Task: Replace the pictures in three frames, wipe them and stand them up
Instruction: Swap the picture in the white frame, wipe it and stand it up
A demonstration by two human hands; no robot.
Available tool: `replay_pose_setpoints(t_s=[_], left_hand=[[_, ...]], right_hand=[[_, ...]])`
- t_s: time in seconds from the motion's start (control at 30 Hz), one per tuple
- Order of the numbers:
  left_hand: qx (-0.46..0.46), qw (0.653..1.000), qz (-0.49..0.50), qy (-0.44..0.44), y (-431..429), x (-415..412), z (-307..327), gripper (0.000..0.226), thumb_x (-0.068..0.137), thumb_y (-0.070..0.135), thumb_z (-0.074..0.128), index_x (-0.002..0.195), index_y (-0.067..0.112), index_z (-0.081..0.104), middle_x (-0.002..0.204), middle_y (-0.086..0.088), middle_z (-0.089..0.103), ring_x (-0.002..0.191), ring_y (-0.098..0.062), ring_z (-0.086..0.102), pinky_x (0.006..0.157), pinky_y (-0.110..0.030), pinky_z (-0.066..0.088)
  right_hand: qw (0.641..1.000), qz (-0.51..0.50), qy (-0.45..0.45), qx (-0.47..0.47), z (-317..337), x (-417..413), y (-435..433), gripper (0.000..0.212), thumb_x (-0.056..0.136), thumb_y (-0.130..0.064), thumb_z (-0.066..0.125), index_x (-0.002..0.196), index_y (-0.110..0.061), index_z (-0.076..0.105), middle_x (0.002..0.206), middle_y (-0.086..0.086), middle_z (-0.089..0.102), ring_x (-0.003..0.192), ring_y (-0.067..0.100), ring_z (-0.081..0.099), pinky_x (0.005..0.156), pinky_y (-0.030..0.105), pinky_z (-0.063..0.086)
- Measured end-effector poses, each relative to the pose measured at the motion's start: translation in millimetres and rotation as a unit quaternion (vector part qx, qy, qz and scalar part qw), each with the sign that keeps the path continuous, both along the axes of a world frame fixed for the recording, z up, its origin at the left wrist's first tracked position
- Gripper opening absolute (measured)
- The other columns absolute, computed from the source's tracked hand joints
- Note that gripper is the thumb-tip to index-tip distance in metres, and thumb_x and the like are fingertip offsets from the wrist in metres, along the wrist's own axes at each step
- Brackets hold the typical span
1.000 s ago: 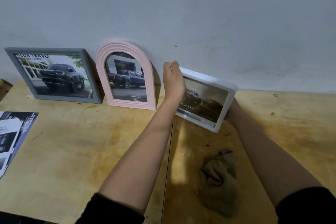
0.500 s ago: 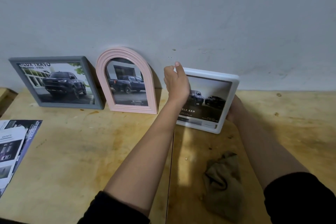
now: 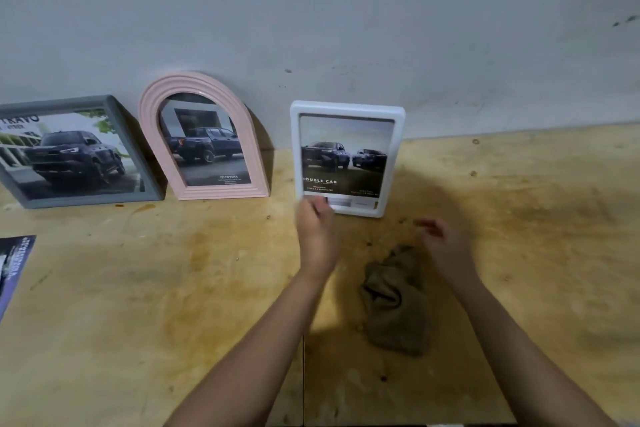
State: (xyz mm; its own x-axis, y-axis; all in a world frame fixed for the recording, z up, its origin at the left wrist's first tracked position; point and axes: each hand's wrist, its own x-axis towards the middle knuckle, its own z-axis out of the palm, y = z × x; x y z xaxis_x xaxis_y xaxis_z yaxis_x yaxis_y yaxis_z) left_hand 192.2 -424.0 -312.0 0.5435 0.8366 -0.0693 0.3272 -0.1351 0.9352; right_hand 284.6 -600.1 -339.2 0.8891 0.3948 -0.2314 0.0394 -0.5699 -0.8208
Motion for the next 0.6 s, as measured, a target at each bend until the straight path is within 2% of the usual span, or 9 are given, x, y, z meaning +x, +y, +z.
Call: replay_pose_setpoints(t_s=[0.07,0.1,0.13,0.2,0.27,0.33,0.4,0.5,0.6], left_hand=[[-0.048,0.979,-0.165,0.108,-33,-23,-27,0.010,0.092,0.015,0.052,0.102,0.014,0.056,0.098,-0.004,0.055,0.092,-0.018,0.054,0.082,-0.034,0.046],[-0.050,0.959,-0.233,0.153,-45,-32,-38,0.021,0.092,0.020,0.053,0.112,0.013,0.054,0.107,-0.004,0.054,0.101,-0.017,0.053,0.088,-0.030,0.045],[-0.035,0.941,-0.285,0.179,-55,-40,-46,0.030,0.092,0.025,0.053,0.120,0.014,0.051,0.115,-0.003,0.052,0.107,-0.016,0.050,0.094,-0.029,0.043],[0.026,0.919,-0.337,0.204,-63,-45,-50,0.040,0.091,0.029,0.054,0.128,0.016,0.046,0.123,-0.001,0.047,0.113,-0.015,0.044,0.100,-0.029,0.039],[0.051,0.913,-0.347,0.209,-63,-44,-46,0.042,0.087,0.024,0.059,0.126,0.017,0.047,0.123,-0.001,0.048,0.114,-0.016,0.044,0.099,-0.030,0.040],[0.013,0.917,-0.352,0.189,-59,-43,-38,0.044,0.082,0.016,0.063,0.123,0.020,0.048,0.120,-0.002,0.052,0.111,-0.017,0.050,0.096,-0.031,0.045],[-0.029,0.913,-0.374,0.163,-52,-45,-29,0.048,0.080,0.013,0.066,0.125,0.020,0.050,0.119,-0.002,0.053,0.110,-0.018,0.053,0.094,-0.032,0.048],[0.001,0.921,-0.370,0.127,-38,-54,-14,0.037,0.084,0.022,0.065,0.121,0.019,0.059,0.113,0.000,0.046,0.108,-0.017,0.046,0.096,-0.029,0.044],[0.041,0.940,-0.332,0.059,-16,-76,8,0.022,0.087,0.027,0.062,0.107,0.018,0.068,0.129,-0.001,0.045,0.121,-0.015,0.039,0.102,-0.030,0.037]], right_hand=[[0.988,0.125,-0.001,-0.090,-14,-11,-13,0.033,0.090,-0.017,0.057,0.123,-0.018,0.057,0.122,0.002,0.056,0.111,0.018,0.052,0.092,0.030,0.045],[0.974,0.185,-0.018,-0.131,-19,-14,-17,0.036,0.088,-0.018,0.059,0.124,-0.019,0.056,0.125,0.001,0.054,0.115,0.019,0.049,0.096,0.030,0.042],[0.962,0.221,-0.041,-0.152,-20,-15,-18,0.035,0.086,-0.018,0.061,0.121,-0.020,0.057,0.124,0.001,0.052,0.114,0.019,0.048,0.095,0.028,0.040],[0.959,0.215,-0.079,-0.165,-15,-21,-16,0.024,0.083,-0.013,0.062,0.106,-0.018,0.062,0.114,0.001,0.053,0.107,0.018,0.050,0.085,0.023,0.039],[0.965,0.186,-0.094,-0.161,-5,-27,-14,0.011,0.081,-0.009,0.062,0.090,-0.016,0.063,0.101,0.000,0.057,0.099,0.019,0.053,0.078,0.024,0.039],[0.968,0.175,-0.112,-0.138,9,-32,-15,0.010,0.081,-0.008,0.063,0.083,-0.018,0.063,0.089,-0.003,0.058,0.095,0.017,0.053,0.075,0.025,0.038],[0.968,0.184,-0.137,-0.106,29,-38,-15,0.013,0.081,-0.008,0.064,0.082,-0.021,0.062,0.088,-0.006,0.058,0.095,0.012,0.049,0.079,0.025,0.036],[0.957,0.233,-0.162,-0.060,65,-49,-10,0.012,0.079,-0.008,0.067,0.083,-0.019,0.063,0.089,-0.006,0.060,0.095,0.010,0.050,0.083,0.027,0.041],[0.942,0.263,-0.202,-0.042,98,-58,3,0.010,0.078,-0.012,0.070,0.083,-0.020,0.066,0.092,-0.006,0.061,0.094,0.010,0.052,0.082,0.028,0.045]])
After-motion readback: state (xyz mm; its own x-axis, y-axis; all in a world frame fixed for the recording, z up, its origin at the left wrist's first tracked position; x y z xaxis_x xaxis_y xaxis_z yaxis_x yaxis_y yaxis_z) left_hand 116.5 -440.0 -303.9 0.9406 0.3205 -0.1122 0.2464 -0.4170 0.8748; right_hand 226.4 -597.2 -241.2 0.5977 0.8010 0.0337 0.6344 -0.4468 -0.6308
